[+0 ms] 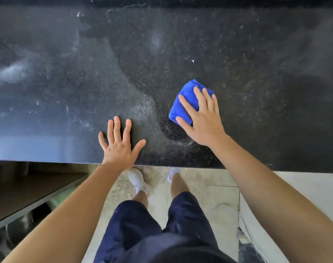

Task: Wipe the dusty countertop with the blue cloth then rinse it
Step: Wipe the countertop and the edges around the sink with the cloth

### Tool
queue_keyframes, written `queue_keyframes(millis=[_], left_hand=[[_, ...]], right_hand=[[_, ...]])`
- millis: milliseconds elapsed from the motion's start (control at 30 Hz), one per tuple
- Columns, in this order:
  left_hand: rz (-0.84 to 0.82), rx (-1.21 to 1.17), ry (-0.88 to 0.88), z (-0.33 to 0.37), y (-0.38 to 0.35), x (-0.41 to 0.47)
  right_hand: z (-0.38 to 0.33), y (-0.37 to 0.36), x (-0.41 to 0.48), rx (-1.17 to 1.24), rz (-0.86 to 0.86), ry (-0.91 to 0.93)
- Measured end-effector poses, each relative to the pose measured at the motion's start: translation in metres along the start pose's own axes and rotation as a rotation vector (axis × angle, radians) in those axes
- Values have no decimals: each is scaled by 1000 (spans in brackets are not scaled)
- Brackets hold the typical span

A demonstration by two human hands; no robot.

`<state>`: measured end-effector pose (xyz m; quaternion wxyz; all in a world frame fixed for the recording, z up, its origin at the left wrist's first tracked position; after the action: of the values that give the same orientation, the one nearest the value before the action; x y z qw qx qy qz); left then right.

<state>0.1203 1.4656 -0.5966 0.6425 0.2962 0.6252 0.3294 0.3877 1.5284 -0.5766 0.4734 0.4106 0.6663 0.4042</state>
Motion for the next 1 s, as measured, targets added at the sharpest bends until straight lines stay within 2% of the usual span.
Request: queue_keyframes(millis=[100,200,300,367,500,633,733,933,1000], left_hand=[[-15,-9,-5,2,-1,1],[-7,-2,-15,1,-1,2],[18,-22,-46,2,-1,1],[26,-23,-65,2,-1,2],[57,-10,-95,2,-2,3],[59,-12,-108,3,-3,5],[68,-13,-107,2,-3,4],[66,-4,-106,1,-3,5],[79,-2,-112,2,-3,5]], right_hand=[[40,-10,-51,0,16,-112],[101,-2,-83,48,93,-380],[148,-1,-104,149,51,-600],[159,0,-107,204,41,-651],[136,-4,-104,236,68,-677],[45,-18,-112,250,84,-441],[0,-31,-124,225,-2,-332],[46,0,-132,28,5,-373],[60,5,-132,71,1,-420]])
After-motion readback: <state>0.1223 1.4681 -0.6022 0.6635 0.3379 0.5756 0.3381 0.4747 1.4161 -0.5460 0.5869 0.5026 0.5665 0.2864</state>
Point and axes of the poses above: each hand's wrist, its own x-axis towards the middle knuckle, its own y-axis out of the back of the hand, z = x × y, the point moved 10 cm from there along x, towards the middle knuckle, and after that the axes turned 6 degrees about -z, right-handed, at the moved point
